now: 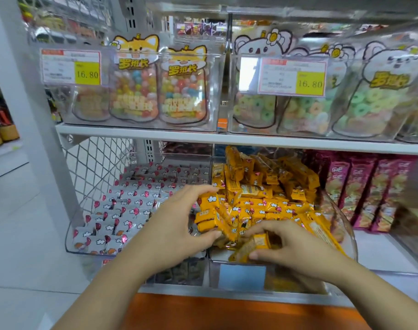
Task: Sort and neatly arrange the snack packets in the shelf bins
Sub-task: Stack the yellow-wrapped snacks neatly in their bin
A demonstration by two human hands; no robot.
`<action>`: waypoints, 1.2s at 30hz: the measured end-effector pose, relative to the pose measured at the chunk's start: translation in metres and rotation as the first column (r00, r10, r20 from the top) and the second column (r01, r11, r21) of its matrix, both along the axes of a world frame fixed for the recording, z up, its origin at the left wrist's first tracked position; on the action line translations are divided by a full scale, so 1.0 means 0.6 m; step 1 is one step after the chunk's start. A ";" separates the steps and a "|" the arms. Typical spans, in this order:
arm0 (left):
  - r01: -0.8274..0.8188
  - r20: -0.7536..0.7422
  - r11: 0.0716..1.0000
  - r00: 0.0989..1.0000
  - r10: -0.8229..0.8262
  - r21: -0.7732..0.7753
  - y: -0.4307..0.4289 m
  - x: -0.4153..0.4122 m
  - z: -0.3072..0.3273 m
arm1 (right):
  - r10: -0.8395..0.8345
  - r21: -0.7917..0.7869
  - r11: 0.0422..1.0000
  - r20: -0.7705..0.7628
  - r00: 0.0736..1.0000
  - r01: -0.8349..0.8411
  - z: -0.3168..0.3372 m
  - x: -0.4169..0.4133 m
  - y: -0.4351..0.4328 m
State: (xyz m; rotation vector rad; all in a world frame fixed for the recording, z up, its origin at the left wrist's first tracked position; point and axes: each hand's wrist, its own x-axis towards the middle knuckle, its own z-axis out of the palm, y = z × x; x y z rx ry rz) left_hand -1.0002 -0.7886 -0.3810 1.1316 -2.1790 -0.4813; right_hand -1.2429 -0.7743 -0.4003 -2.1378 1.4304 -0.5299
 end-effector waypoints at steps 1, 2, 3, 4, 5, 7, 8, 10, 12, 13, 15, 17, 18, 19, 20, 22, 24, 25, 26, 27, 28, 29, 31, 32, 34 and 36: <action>0.000 0.029 1.000 1.000 0.000 0.018 -0.001 -0.004 0.001 | -0.038 -0.027 0.999 0.039 0.999 0.039 -0.001 -0.009 0.004; -0.005 0.062 1.000 0.998 0.004 0.031 -0.001 -0.008 0.002 | -0.067 -0.046 0.996 0.080 0.995 0.071 0.000 -0.015 0.008; -0.014 0.102 0.999 0.995 0.011 0.032 -0.003 -0.013 0.003 | -0.087 -0.049 0.994 0.129 0.988 0.094 0.001 -0.021 0.012; -0.027 0.151 0.999 0.988 0.022 0.026 -0.005 -0.018 0.003 | -0.101 -0.042 0.993 0.188 0.977 0.111 0.002 -0.026 0.014; -0.042 0.208 0.999 0.977 0.037 0.019 -0.009 -0.023 0.003 | -0.112 -0.036 0.992 0.247 0.963 0.124 0.003 -0.030 0.016; -0.071 0.341 0.997 0.938 0.062 0.013 -0.018 -0.034 0.000 | -0.146 -0.034 0.985 0.340 0.929 0.167 0.007 -0.034 0.019; -0.079 0.406 0.997 0.911 0.068 0.009 -0.023 -0.040 -0.001 | -0.165 -0.037 0.981 0.376 0.912 0.193 0.009 -0.036 0.021; -0.082 0.505 0.997 0.860 0.073 -0.003 -0.033 -0.053 -0.004 | -0.209 -0.062 0.963 0.442 0.872 0.262 0.010 -0.041 0.022; -0.087 0.570 0.996 0.818 0.076 -0.008 -0.041 -0.064 -0.006 | -0.261 -0.092 0.932 0.498 0.827 0.350 0.013 -0.047 0.023; -0.092 0.599 0.996 0.796 0.083 -0.016 -0.045 -0.070 -0.007 | -0.289 -0.083 0.919 0.522 0.803 0.384 0.016 -0.050 0.023; -0.108 0.668 0.993 0.735 0.115 -0.053 -0.052 -0.080 -0.010 | -0.342 -0.015 0.906 0.566 0.750 0.424 0.020 -0.056 0.022; -0.133 0.734 0.987 0.660 0.158 -0.093 -0.057 -0.089 -0.012 | -0.387 0.046 0.894 0.582 0.715 0.446 0.023 -0.063 0.022; -0.147 0.762 0.983 0.622 0.180 -0.112 -0.058 -0.093 -0.013 | -0.397 0.056 0.890 0.584 0.708 0.452 0.023 -0.066 0.021; -0.160 0.786 0.978 0.584 0.202 -0.132 -0.059 -0.097 -0.014 | -0.402 0.053 0.887 0.578 0.710 0.459 0.023 -0.068 0.020; -0.173 0.806 0.973 0.548 0.223 -0.151 -0.059 -0.102 -0.013 | -0.405 0.051 0.886 0.568 0.716 0.461 0.021 -0.070 0.019; -0.195 0.833 0.964 0.491 0.256 -0.182 -0.057 -0.111 -0.013 | -0.417 0.102 0.891 0.571 0.707 0.443 0.020 -0.072 0.019; -0.203 0.845 0.956 0.454 0.283 -0.211 -0.055 -0.118 -0.012 | -0.427 0.218 0.898 0.633 0.646 0.381 0.020 -0.075 0.021; -0.201 0.849 0.953 0.440 0.294 -0.226 -0.054 -0.121 -0.012 | -0.428 0.265 0.902 0.654 0.623 0.341 0.022 -0.076 0.022; -0.197 0.851 0.951 0.429 0.304 -0.240 -0.054 -0.123 -0.011 | -0.424 0.292 0.905 0.656 0.624 0.308 0.023 -0.079 0.023; -0.191 0.852 0.949 0.421 0.311 -0.252 -0.054 -0.124 -0.011 | -0.417 0.310 0.909 0.647 0.638 0.280 0.026 -0.081 0.026; -0.187 0.853 0.947 0.415 0.316 -0.260 -0.053 -0.125 -0.011 | -0.406 0.321 0.913 0.644 0.649 0.252 0.027 -0.083 0.028; -0.186 0.852 0.947 0.416 0.319 -0.264 -0.052 -0.125 -0.011 | -0.394 0.323 0.917 0.646 0.653 0.233 0.028 -0.084 0.030; -0.195 0.830 0.946 0.456 0.320 -0.257 -0.048 -0.123 -0.014 | -0.361 0.283 0.932 0.650 0.669 0.228 0.027 -0.085 0.032; -0.204 0.809 0.948 0.496 0.315 -0.244 -0.047 -0.120 -0.016 | -0.338 0.237 0.941 0.628 0.701 0.242 0.026 -0.082 0.031; -0.214 0.754 0.956 0.590 0.289 -0.200 -0.044 -0.112 -0.021 | -0.278 0.132 0.960 0.562 0.779 0.247 0.027 -0.070 0.032; -0.207 0.698 0.965 0.666 0.261 -0.162 -0.041 -0.104 -0.023 | -0.205 0.062 0.977 0.503 0.839 0.202 0.031 -0.046 0.032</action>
